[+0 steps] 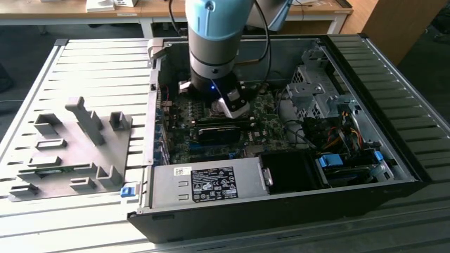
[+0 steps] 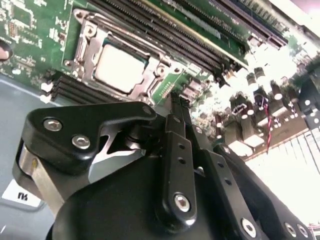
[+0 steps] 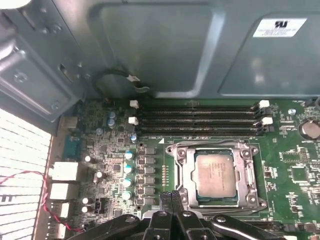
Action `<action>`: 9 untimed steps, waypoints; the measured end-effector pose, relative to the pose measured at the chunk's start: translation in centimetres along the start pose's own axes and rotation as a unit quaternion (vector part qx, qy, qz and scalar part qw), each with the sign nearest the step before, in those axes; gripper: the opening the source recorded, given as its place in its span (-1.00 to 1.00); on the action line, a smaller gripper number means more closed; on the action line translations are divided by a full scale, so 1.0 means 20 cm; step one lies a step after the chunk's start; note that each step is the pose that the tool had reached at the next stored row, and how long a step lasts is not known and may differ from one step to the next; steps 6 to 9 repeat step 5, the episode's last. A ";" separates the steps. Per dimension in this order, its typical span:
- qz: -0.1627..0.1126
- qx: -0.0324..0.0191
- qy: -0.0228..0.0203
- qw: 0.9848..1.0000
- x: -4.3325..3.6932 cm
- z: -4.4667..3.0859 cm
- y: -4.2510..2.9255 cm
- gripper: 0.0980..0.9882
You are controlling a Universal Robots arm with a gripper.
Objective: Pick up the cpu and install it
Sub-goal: 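Install the second cpu locking lever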
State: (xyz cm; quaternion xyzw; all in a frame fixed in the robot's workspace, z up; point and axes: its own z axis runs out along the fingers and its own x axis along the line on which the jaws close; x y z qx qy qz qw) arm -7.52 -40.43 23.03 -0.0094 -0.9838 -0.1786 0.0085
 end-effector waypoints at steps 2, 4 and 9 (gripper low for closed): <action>0.000 -0.002 0.000 1.000 0.002 -0.014 0.005 -0.98; 0.000 -0.002 0.000 1.000 0.002 -0.015 0.005 -0.98; 0.000 -0.002 0.000 1.000 0.002 -0.015 0.005 -0.98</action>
